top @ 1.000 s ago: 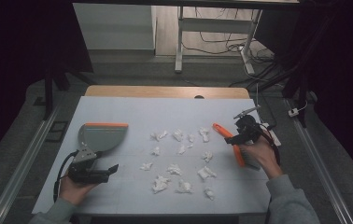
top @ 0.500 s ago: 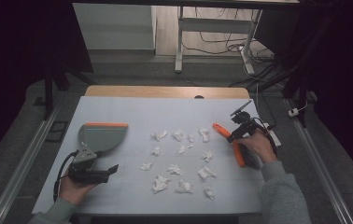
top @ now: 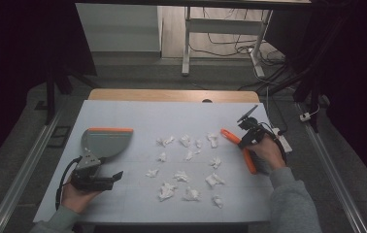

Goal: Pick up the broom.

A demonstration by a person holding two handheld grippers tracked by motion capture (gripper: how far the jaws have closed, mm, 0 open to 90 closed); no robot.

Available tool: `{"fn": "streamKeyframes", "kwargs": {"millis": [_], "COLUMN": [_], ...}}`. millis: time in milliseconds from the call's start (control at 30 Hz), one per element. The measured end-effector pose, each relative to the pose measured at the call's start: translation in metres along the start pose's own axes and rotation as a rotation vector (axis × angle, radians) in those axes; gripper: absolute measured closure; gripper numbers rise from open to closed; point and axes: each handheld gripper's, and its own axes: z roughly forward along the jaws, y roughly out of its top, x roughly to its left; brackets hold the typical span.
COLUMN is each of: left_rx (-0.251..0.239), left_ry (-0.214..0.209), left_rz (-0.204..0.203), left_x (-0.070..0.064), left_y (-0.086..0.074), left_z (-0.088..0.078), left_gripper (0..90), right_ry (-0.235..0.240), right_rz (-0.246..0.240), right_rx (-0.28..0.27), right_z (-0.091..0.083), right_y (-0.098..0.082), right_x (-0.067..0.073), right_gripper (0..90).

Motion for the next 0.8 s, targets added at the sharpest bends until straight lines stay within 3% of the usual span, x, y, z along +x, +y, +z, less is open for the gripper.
{"fn": "streamKeyframes", "kwargs": {"millis": [167, 267, 367, 400, 433, 500, 533, 700, 800], "left_rx": [-0.005, -0.018, -0.043, -0.052, -0.064, -0.076, -0.073, -0.063, -0.076], "left_ry": [0.001, 0.009, 0.006, 0.013, 0.008, -0.012, -0.016, -0.027, -0.027], "left_rz": [-0.003, 0.005, -0.005, 0.001, 0.003, -0.006, -0.006, 0.016, 0.048], "left_x": [0.000, 0.000, 0.001, 0.001, 0.001, 0.000, 0.000, -0.007, -0.014], "left_y": [0.001, 0.003, 0.009, 0.011, 0.013, 0.016, 0.017, 0.023, 0.033], "left_z": [0.000, -0.002, -0.004, -0.005, -0.006, -0.006, -0.004, 0.001, 0.003], "left_gripper": [14.9, 15.5, 16.0, 16.0, 16.9, 16.9, 17.1, 17.3, 17.6], "right_ry": [0.009, 0.047, 0.049, 0.049, 0.062, 0.081, 0.107, 0.130, 0.172], "right_rz": [-0.013, 0.011, -0.003, -0.003, -0.020, -0.024, -0.037, -0.115, -0.117], "right_rx": [-0.029, -0.137, -0.224, -0.224, -0.277, -0.302, -0.342, -0.433, -0.463], "right_z": [-0.011, -0.043, -0.068, -0.068, -0.081, -0.086, -0.093, -0.096, -0.096], "right_y": [-0.002, -0.008, -0.011, -0.011, -0.010, -0.010, -0.007, 0.001, 0.006], "right_x": [0.000, -0.003, 0.003, 0.003, 0.013, 0.018, 0.029, 0.060, 0.074], "right_gripper": [70.0, 70.1, 70.0, 70.0, 70.1, 70.1, 70.1, 70.1, 70.1]}}
